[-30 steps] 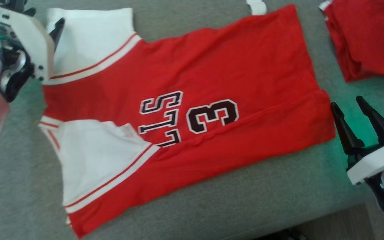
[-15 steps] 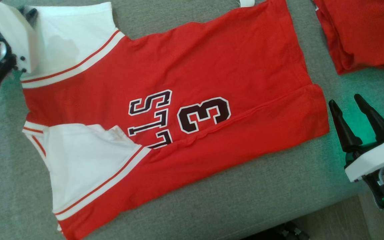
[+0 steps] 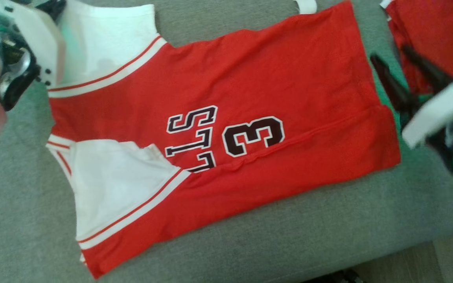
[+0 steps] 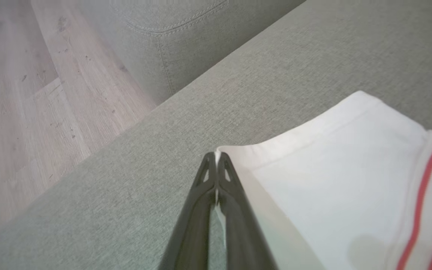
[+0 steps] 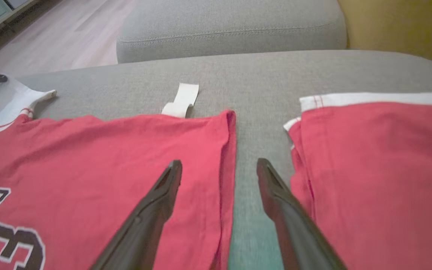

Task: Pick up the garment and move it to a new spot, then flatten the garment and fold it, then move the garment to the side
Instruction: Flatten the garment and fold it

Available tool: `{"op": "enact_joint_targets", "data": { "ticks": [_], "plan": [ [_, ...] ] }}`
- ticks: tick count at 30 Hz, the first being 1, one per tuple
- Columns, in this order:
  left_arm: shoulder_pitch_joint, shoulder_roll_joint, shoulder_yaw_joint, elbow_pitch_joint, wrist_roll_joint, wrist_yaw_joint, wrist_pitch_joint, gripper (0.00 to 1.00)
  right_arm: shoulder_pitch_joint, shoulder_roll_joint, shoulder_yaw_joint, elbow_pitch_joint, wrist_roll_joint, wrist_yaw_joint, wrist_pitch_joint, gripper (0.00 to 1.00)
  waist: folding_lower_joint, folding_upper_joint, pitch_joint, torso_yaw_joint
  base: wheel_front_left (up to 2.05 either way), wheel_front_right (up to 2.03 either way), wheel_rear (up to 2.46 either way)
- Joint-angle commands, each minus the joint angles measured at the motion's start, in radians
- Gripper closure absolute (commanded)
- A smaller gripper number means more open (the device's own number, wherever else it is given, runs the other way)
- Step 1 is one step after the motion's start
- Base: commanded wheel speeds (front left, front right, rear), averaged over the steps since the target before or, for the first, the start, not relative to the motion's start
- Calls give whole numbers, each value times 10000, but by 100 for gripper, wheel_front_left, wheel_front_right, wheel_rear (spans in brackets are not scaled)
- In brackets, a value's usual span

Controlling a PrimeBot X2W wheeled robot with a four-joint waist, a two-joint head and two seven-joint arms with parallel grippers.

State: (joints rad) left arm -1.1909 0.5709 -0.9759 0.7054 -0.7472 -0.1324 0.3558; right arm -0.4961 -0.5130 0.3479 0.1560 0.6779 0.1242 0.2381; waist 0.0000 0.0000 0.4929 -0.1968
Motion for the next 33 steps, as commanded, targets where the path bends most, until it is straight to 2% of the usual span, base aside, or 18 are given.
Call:
{"op": "enact_joint_targets", "data": {
  "ticks": [1, 7, 8, 15, 17, 19, 20, 24, 27, 29, 33],
  "plan": [
    [-670, 294, 189, -274, -52, 18, -112, 100, -471, -183, 221, 230, 134, 65, 195, 0, 0, 0, -8, 158, 0, 0, 0],
    [-1090, 228, -501, -642, -257, 18, -388, 100, -2590, 369, 1105, 2321, -283, 65, 319, 0, 0, 0, 40, 509, 0, 0, 0],
    [-1090, 228, -501, -642, -257, 18, -388, 100, -2590, 369, 1105, 2321, -283, 65, 319, 0, 0, 0, 40, 509, 0, 0, 0],
    [-1422, 190, -1212, -825, -549, 18, -704, 100, -4019, 711, 1764, 4540, -452, 65, 611, 0, 0, 0, -1, 839, 0, 0, 0],
    [-1497, 158, -1383, -830, -651, 18, -785, 100, -4248, 770, 1916, 4939, -398, 65, 668, 6, 0, 0, -10, 915, 0, 0, 0],
    [-1571, 132, -1535, -814, -741, 18, -873, 100, -4431, 807, 2069, 5204, -305, 65, 663, 12, 0, 0, -12, 971, 0, 0, 0],
    [-1606, 124, -1607, -800, -781, 18, -916, 100, -4501, 812, 2136, 5317, -252, 65, 645, 20, 0, 0, -12, 995, 0, 0, 0],
    [-1729, 128, -1864, -715, -959, 18, -1059, 100, -4741, 802, 2427, 5673, -72, 65, 552, 37, 0, 0, 0, 1059, 0, 0, 0],
    [-1811, 135, -2030, -633, -1092, 18, -1158, 100, -4893, 774, 2635, 5870, 37, 65, 445, 69, 0, 0, 18, 1092, 0, 0, 0],
    [-1873, 128, -2134, -580, -1164, 18, -1218, 100, -5001, 750, 2759, 5973, 94, 65, 366, 98, 0, 0, 36, 1114, 0, 0, 0],
    [-1988, 103, -2319, -490, -1243, 17, -1403, 100, -5193, 680, 2969, 6171, 200, 65, 179, 100, 0, 0, 60, 1168, 0, 0, 0]
  ]
}}
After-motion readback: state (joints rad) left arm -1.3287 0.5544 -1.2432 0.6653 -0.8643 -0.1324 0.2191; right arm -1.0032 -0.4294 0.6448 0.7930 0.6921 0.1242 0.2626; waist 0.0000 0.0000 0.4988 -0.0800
